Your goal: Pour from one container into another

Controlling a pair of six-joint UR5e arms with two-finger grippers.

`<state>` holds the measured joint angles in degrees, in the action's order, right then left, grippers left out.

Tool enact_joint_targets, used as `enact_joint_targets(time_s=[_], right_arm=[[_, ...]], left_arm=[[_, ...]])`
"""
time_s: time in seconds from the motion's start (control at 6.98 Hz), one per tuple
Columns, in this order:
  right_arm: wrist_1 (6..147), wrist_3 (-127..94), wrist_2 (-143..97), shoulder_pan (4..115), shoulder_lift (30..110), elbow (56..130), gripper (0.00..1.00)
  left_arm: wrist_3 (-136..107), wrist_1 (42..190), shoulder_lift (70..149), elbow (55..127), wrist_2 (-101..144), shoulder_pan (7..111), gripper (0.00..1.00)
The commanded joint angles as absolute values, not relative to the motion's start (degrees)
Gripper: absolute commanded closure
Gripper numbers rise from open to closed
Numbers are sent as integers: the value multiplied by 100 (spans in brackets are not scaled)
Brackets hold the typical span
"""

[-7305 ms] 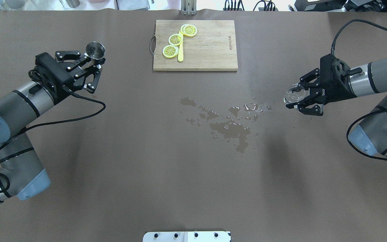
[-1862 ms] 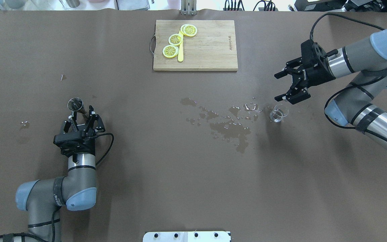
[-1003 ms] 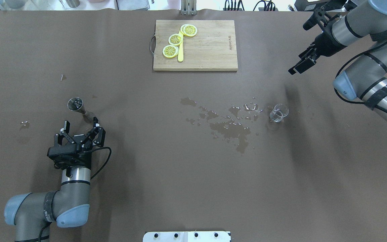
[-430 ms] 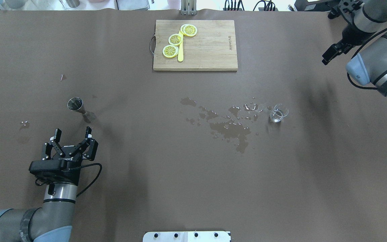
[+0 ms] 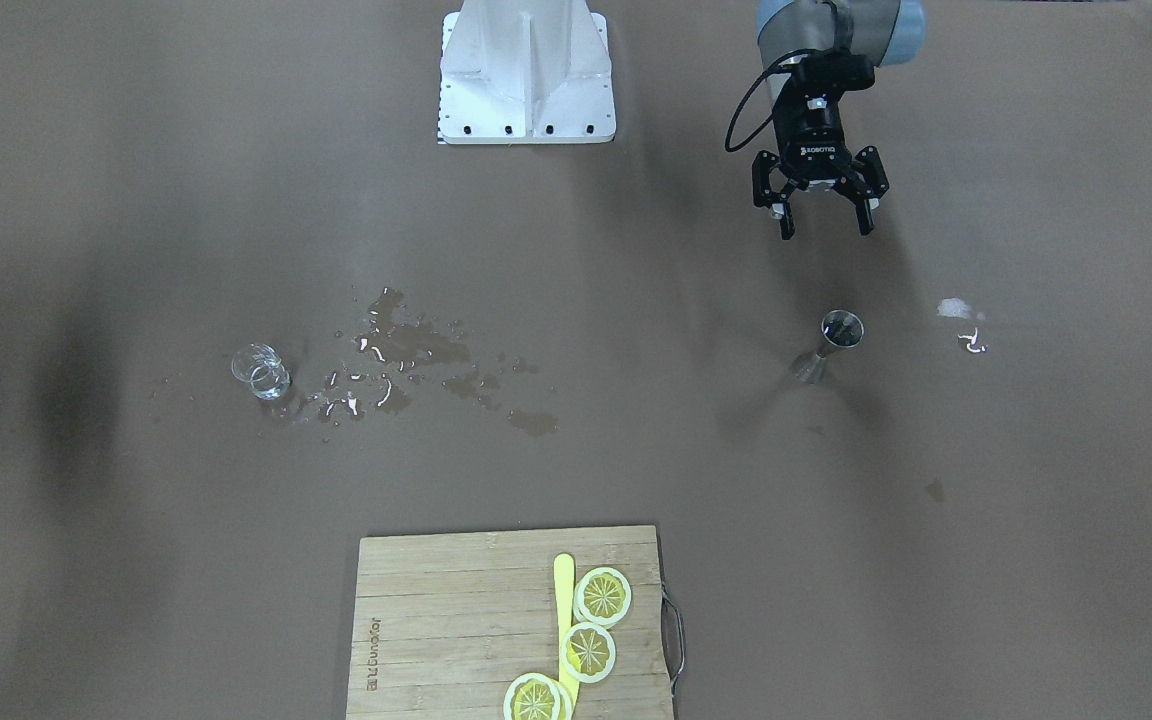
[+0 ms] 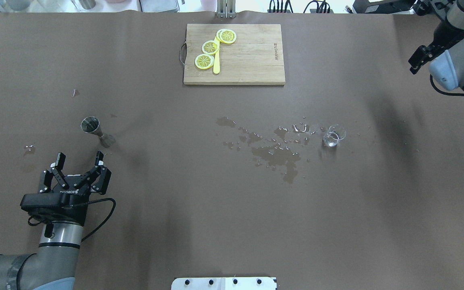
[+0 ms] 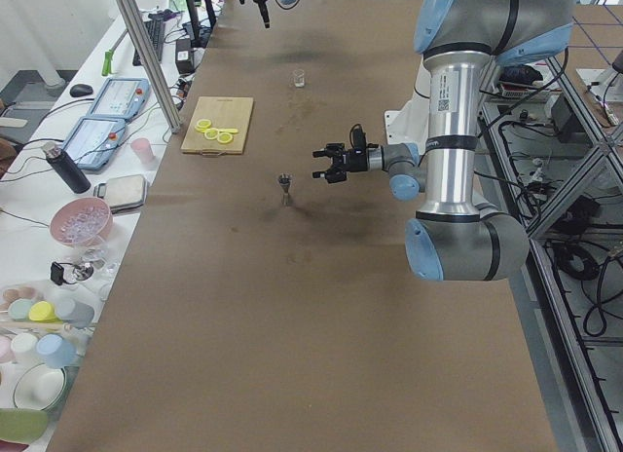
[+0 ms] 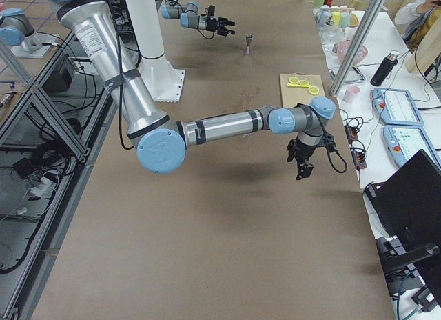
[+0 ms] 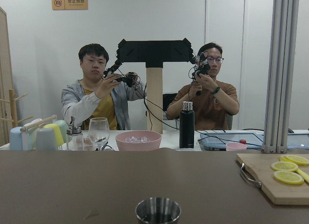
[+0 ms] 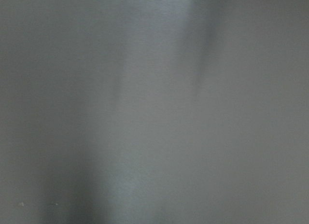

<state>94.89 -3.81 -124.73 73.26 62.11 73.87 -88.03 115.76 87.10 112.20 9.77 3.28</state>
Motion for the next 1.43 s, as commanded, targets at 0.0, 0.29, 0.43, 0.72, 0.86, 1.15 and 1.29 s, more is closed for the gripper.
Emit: enact_joint_targets(time_s=[0.0,0.29,0.43,0.72,0.86,1.15,1.29], right_arm=[[9572,-361,-12594,7812,6519,7418,0],[9580,-334,-12884,8260,7229,8064,0],[9597,-334,-12885,8366,7869,8686,0],[9606,-334,-12894,8569,8943,9568,0],[9606,-334,-12998,8709,9208,9641,0],[9615,-334,-13061,8850,9308,9589,0],[9624,-334,-13061,8894,9308,9580,0]], left_arm=[[-7749,11628,8631,11993,1699,474,1],[-6720,11933,8788,12120,2527,728,1],[-5862,12188,9172,12103,3201,1147,1],[-4566,12384,10006,11859,5200,2506,1],[-4335,12358,10394,11482,6230,3271,1],[-3040,12357,10931,10447,8216,4756,1],[-2597,12349,11160,9885,9166,5477,1]])
